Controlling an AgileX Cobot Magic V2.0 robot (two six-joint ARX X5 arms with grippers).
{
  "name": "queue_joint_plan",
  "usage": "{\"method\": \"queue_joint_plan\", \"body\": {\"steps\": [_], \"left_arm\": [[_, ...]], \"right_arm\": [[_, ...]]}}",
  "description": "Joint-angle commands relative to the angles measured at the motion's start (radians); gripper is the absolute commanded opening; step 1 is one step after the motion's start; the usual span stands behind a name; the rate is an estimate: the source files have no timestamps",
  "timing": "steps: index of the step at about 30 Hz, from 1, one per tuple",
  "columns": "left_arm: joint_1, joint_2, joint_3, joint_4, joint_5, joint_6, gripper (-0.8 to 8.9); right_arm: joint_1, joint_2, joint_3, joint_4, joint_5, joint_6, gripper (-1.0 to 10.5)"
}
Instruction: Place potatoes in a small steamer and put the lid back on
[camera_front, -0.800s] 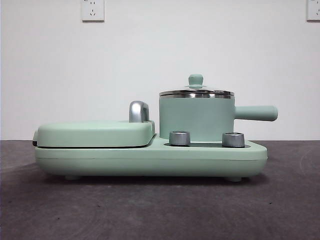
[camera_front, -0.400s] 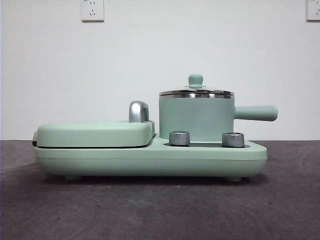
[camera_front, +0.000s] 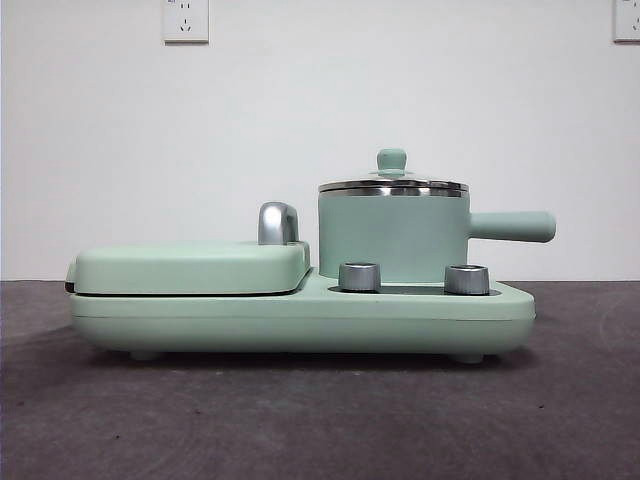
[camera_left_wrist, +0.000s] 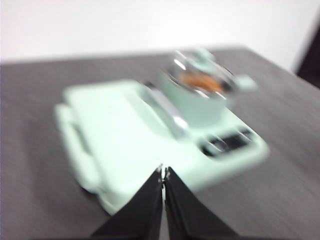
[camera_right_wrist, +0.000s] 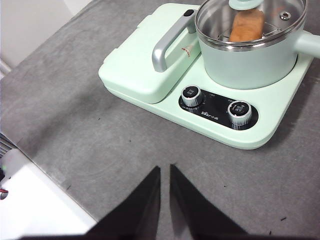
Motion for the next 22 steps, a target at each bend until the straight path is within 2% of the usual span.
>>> {"method": "queue_joint_plan", "body": {"steps": [1, 7, 10, 16, 22], "left_arm": [[0.064, -0.047, -0.114, 0.137, -0.001, 0.003, 0.07], [0.158, -0.133, -0.355, 0.319, -0.014, 0.024, 0.07], [0.169, -0.145, -0.446, 0.388, -0.109, -0.005, 0.07], [0.172, -0.181, -0.522, 0.393, -0.251, -0.021, 0.07], [0.172, -0.245, -0.569, 0.392, -0.273, -0.019, 0.07]], "right_arm": [[0.006, 0.003, 0.005, 0.013, 0.001, 0.002, 0.3], [0.006, 0.003, 0.005, 0.013, 0.001, 0.002, 0.3], [0.006, 0.003, 0.005, 0.013, 0.0, 0.002, 0.3], [0.006, 0.003, 0.005, 0.013, 0.0, 0.002, 0.3], [0.006, 0.003, 0.005, 0.013, 0.0, 0.001, 0.3]]}}
